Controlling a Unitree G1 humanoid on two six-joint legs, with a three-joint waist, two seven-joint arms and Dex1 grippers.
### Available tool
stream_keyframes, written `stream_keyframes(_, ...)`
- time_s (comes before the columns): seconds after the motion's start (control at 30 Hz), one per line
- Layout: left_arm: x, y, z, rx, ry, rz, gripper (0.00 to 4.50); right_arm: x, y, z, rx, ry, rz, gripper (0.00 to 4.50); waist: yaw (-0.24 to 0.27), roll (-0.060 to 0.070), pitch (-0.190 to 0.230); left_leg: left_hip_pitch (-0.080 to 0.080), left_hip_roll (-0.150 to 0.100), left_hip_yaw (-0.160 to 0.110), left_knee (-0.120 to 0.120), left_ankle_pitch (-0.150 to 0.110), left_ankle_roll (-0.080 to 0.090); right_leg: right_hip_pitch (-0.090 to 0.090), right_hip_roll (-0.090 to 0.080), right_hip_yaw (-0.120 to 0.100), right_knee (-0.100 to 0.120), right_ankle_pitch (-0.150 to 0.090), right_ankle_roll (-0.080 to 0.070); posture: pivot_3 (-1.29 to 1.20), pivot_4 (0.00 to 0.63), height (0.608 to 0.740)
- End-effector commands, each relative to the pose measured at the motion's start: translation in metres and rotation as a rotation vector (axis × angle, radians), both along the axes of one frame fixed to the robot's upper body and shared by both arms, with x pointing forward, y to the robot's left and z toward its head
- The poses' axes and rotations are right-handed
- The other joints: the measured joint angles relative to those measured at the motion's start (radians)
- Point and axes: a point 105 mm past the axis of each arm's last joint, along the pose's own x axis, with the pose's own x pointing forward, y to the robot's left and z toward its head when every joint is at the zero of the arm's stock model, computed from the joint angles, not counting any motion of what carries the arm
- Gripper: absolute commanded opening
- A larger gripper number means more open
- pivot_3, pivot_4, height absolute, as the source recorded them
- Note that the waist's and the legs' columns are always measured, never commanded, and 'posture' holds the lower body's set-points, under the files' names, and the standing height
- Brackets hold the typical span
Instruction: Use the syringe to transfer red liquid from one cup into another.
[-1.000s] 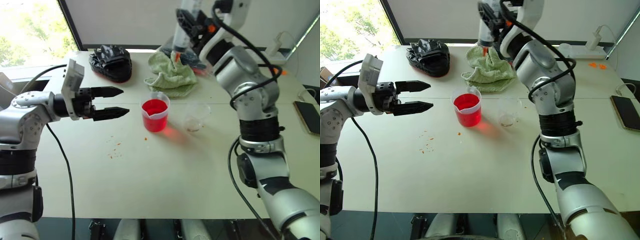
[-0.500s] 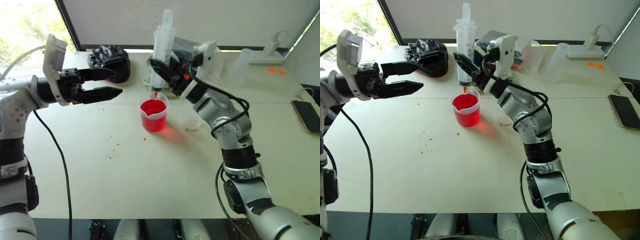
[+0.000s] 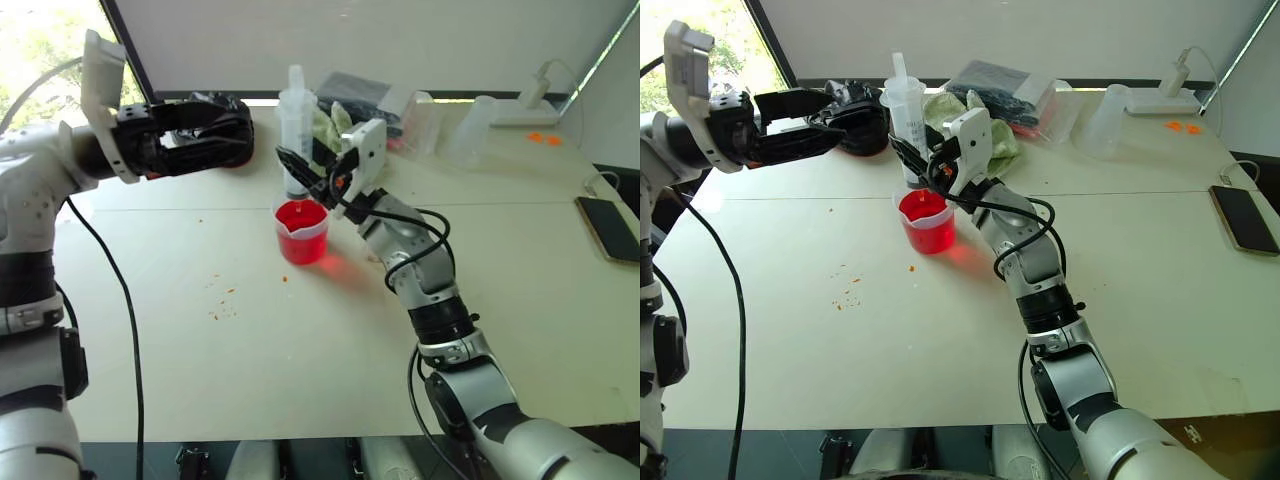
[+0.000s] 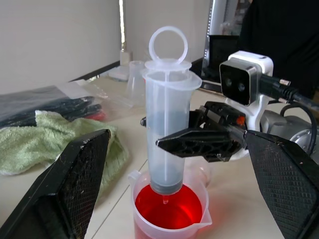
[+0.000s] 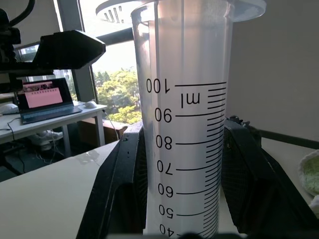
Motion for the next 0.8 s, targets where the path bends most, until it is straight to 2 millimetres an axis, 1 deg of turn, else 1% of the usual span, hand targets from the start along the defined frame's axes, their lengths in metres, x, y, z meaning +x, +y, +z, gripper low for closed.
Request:
stream_keyframes(0.03, -0.005, 0.001, 0.015, -0.011, -0.072, 0.010, 4.50, -0.002, 0.003, 0.007, 0.004, -0.066, 0.001, 1.40, 0.001, 0.000, 0.000, 0.000, 0.000, 0.000, 0.000, 0.000, 0.000, 0.000, 0.000, 0.000, 0.000, 0.000, 0.000, 0.00, 0.150, 0.711)
stream_keyframes(0.27, -0.007, -0.002, 0.013, -0.020, -0.069, 0.002, 4.50, 0.002, 0.004, -0.003, -0.016, -0.060, -0.008, 1.40, 0.000, 0.000, 0.000, 0.000, 0.000, 0.000, 0.000, 0.000, 0.000, 0.000, 0.000, 0.000, 0.000, 0.000, 0.000, 0.00, 0.150, 0.711)
stream_keyframes(0.4, -0.005, -0.004, 0.016, -0.042, -0.073, 0.009, 4.50, 0.001, 0.004, -0.009, -0.033, -0.058, -0.005, 1.40, 0.001, 0.000, 0.000, 0.000, 0.000, 0.000, 0.000, 0.000, 0.000, 0.000, 0.000, 0.000, 0.000, 0.000, 0.000, 0.00, 0.150, 0.711)
stream_keyframes(0.53, 0.001, -0.010, 0.013, -0.064, -0.062, 0.012, 4.50, 0.000, 0.004, -0.010, -0.040, -0.062, -0.006, 1.40, 0.001, 0.000, 0.000, 0.000, 0.000, 0.000, 0.000, 0.000, 0.000, 0.000, 0.000, 0.000, 0.000, 0.000, 0.000, 0.00, 0.150, 0.711)
stream_keyframes(0.7, 0.026, -0.012, 0.014, -0.037, -0.165, 0.131, 4.50, -0.003, 0.004, -0.011, -0.042, -0.063, 0.002, 1.40, 0.001, 0.000, 0.000, 0.000, 0.000, 0.000, 0.000, 0.000, 0.000, 0.000, 0.000, 0.000, 0.000, 0.000, 0.000, 0.00, 0.150, 0.711)
stream_keyframes(0.8, 0.032, -0.013, 0.010, -0.022, -0.171, 0.135, 4.50, -0.004, 0.004, -0.011, -0.044, -0.063, 0.004, 1.40, 0.000, 0.000, 0.000, 0.000, 0.000, 0.000, 0.000, 0.000, 0.000, 0.000, 0.000, 0.000, 0.000, 0.000, 0.000, 0.00, 0.150, 0.711)
